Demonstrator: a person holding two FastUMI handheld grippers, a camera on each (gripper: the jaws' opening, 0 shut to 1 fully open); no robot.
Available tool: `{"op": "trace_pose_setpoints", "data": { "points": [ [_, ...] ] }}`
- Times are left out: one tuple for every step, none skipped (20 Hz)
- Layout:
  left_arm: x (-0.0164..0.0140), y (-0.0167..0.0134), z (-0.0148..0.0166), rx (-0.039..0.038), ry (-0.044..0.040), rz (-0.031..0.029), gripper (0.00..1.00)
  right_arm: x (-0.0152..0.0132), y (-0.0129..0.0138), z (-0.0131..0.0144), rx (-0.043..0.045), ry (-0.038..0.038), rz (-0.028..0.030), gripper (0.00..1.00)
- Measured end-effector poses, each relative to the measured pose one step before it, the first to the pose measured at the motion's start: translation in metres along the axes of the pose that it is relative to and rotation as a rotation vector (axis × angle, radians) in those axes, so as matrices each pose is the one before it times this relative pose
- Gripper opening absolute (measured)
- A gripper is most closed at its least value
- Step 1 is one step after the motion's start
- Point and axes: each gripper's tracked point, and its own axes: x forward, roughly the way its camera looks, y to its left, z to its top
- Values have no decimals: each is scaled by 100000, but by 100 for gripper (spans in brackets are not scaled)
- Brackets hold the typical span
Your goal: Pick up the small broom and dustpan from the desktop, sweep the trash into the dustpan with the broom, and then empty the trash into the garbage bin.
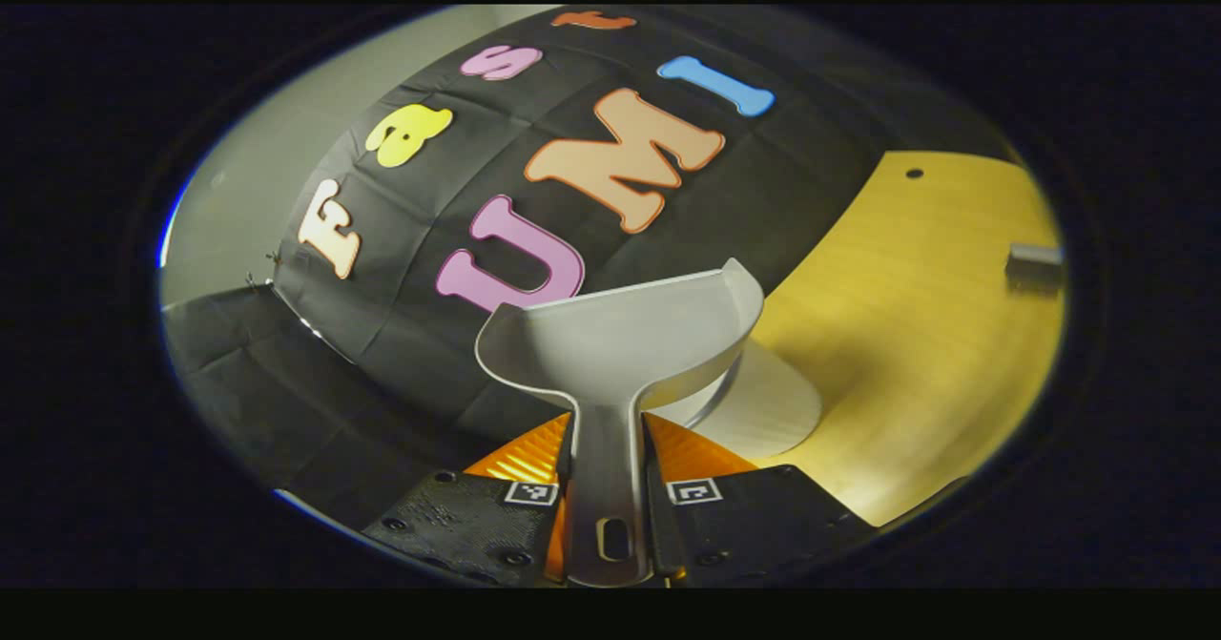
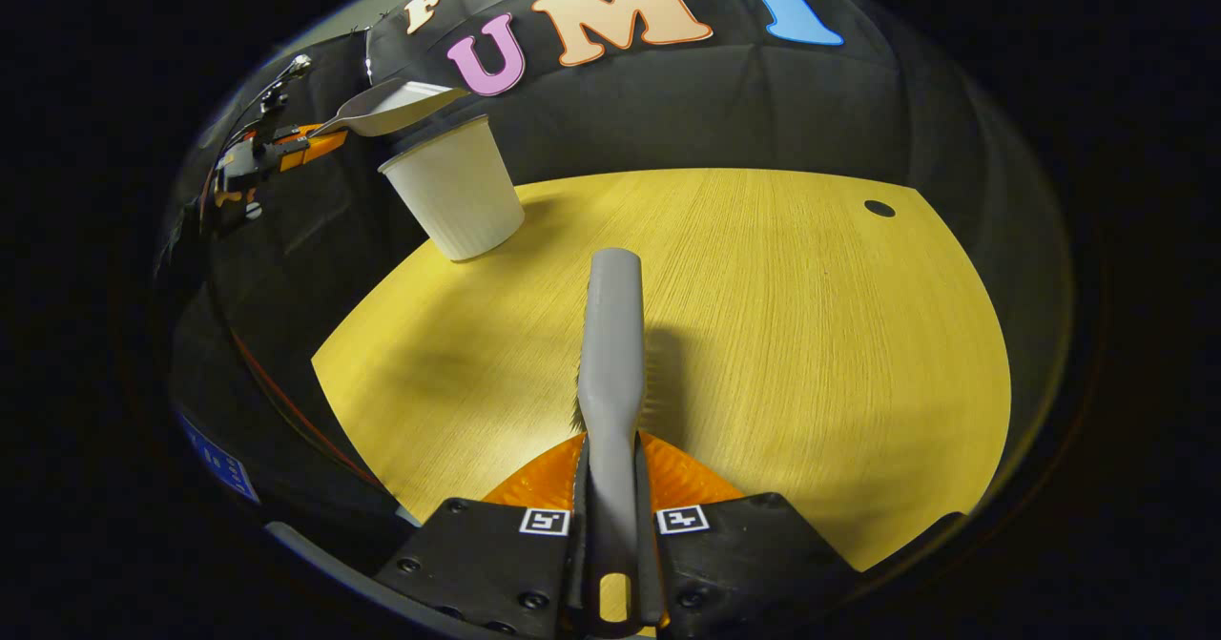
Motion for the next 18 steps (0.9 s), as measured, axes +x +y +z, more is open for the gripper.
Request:
{"op": "trace_pose_setpoints", "data": {
  "points": [
    [-620,-1703,440,-4645,-496,-2113,27,52,46,31,368,-248,-66,18],
    [-326,-2010,126,-5163,-915,-3232,26,-77,26,81,350,-595,-232,18],
    [-420,-1991,544,-5479,-1826,-3389,26,-78,63,82,559,-419,-156,18],
    [-410,-1667,-33,-4794,-233,-2483,26,-159,41,55,539,-480,-319,18],
    [-189,-1791,273,-3408,-884,-2376,25,-36,-13,133,200,-590,-774,18],
    [-288,-1612,33,-3249,-226,-2409,27,-1,82,12,265,-625,-595,18],
    [-161,-1545,-304,-3400,127,-2424,26,-79,30,192,473,-636,-722,18],
    [-321,-1455,-860,-3933,1467,-2251,26,-137,-13,96,294,-793,-984,18],
    [-85,-1348,-757,-3854,1280,-2287,25,144,-60,121,304,-655,-1674,18],
    [-68,-1275,-840,-3745,1433,-1757,27,-85,16,-36,485,-609,-1509,18],
    [-112,-1039,-955,-2402,1635,-1458,27,-30,7,8,268,-323,-1588,18],
    [-14,-950,-1126,-1706,1633,-1274,28,90,33,-13,90,215,-1316,18],
    [19,-859,-1179,-1680,2053,-764,28,183,-131,-170,-174,189,-1616,18],
    [11,-727,-1178,-590,2077,-990,27,87,-78,-127,-597,317,-1626,18],
    [52,-587,-1186,-477,2068,-809,27,126,-186,-164,-676,728,-1633,18],
    [82,-563,-1478,-528,2727,-286,27,93,-29,-80,-643,711,-1472,18],
    [162,-449,-1336,-611,2169,-230,27,207,38,-197,-86,737,-1024,18],
    [200,-299,-1148,-430,2013,-509,27,-14,-206,-24,-284,848,-1466,18]
  ]
}}
